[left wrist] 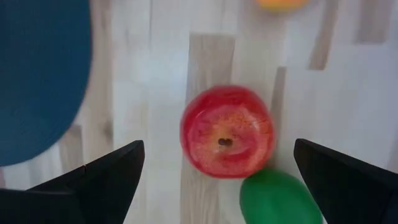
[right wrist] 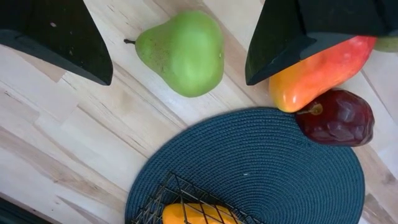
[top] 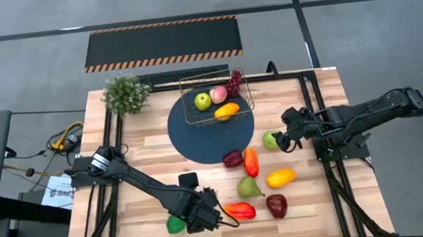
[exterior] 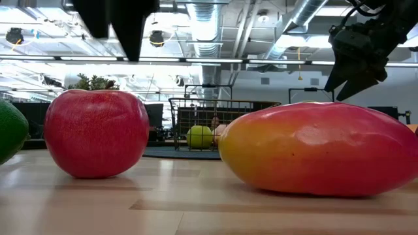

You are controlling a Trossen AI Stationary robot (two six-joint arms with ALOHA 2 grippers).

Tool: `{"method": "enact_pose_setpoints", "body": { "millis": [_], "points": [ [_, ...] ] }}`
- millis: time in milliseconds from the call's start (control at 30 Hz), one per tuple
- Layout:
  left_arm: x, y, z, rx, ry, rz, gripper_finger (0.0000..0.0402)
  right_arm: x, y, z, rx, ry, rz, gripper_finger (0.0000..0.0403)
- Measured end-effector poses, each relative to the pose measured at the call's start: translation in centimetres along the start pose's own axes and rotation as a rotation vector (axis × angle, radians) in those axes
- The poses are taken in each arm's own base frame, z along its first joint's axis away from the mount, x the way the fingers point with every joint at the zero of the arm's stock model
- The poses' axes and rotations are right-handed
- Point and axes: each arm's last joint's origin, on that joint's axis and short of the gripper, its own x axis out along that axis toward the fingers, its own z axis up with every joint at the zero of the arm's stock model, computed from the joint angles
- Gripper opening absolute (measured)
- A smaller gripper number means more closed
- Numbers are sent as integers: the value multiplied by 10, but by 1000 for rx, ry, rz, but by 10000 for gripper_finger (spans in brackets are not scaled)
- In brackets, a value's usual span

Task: Build produce basket
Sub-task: Put the red apple into the wire basket

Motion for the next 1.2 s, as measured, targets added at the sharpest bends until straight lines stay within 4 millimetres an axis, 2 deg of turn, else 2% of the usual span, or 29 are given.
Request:
{"method": "enact_pose_setpoints", "body": {
  "millis": [167,300,400,767,900,1200],
  "points": [
    [30,-6,-7,-15,30,-47,400,0,0,0,-5,0,-1,385],
    [45,-5,-13,-15,46,-21,400,0,0,0,-6,2,-2,385],
    [50,-3,-15,-5,49,18,400,0,0,0,-6,3,-3,385],
    [75,-9,-14,26,-32,-82,400,0,0,0,-6,2,-3,385],
    [84,-6,-16,13,3,-122,400,0,0,0,-6,7,1,385],
    [88,4,-10,-20,21,-135,372,0,0,-1,-5,18,12,385]
  ]
}}
